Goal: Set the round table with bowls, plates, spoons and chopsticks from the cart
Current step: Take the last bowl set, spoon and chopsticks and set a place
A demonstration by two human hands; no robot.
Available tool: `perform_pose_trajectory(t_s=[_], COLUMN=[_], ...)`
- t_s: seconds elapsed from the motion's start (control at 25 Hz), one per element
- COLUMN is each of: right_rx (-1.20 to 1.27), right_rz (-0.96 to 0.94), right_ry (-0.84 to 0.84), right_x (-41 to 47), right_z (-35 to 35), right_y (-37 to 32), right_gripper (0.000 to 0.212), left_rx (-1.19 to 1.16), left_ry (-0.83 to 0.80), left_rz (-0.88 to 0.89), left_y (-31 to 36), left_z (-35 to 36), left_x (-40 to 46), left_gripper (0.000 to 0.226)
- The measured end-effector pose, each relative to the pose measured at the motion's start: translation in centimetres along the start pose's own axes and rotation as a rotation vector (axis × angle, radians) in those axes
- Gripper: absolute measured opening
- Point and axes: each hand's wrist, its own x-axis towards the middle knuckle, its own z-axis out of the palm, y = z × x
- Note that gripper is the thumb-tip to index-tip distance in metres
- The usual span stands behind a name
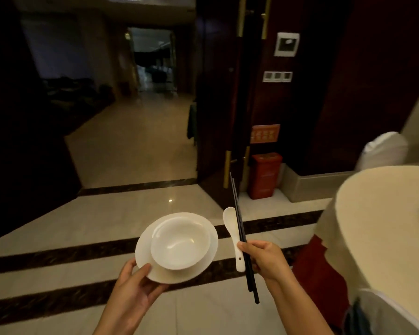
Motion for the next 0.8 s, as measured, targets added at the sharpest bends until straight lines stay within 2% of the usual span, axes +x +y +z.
perform_pose_trajectory(t_s=[0.32, 0.48, 0.6, 0.8], right_rx=[0.110, 0.157, 0.202, 0.255], right_rz=[0.013, -0.004, -0.006, -0.023], right_ry=[0.351, 0.497, 0.566, 0.607], right_x=[17.7, 24.8, 30.5, 41.5], right_z=[-11.2, -17.1, -21.6, -31.0], right_y=[-6.2, -8.7, -9.1, -10.2], right_gripper=[0.016, 0.008, 0.014, 0.018], left_rx=[0.140, 0.191, 0.213, 0.223], left_ry=[-0.288, -0.389, -0.454, -0.468], left_rz=[-0.147, -0.219, -0.284, -0.309], left_y=[1.5, 0.2, -2.4, -7.3], left_z=[22.2, 32.8, 39.7, 52.5], left_x=[18.9, 25.6, 30.8, 39.1], left_gripper=[0.024, 0.020, 0.018, 0.031])
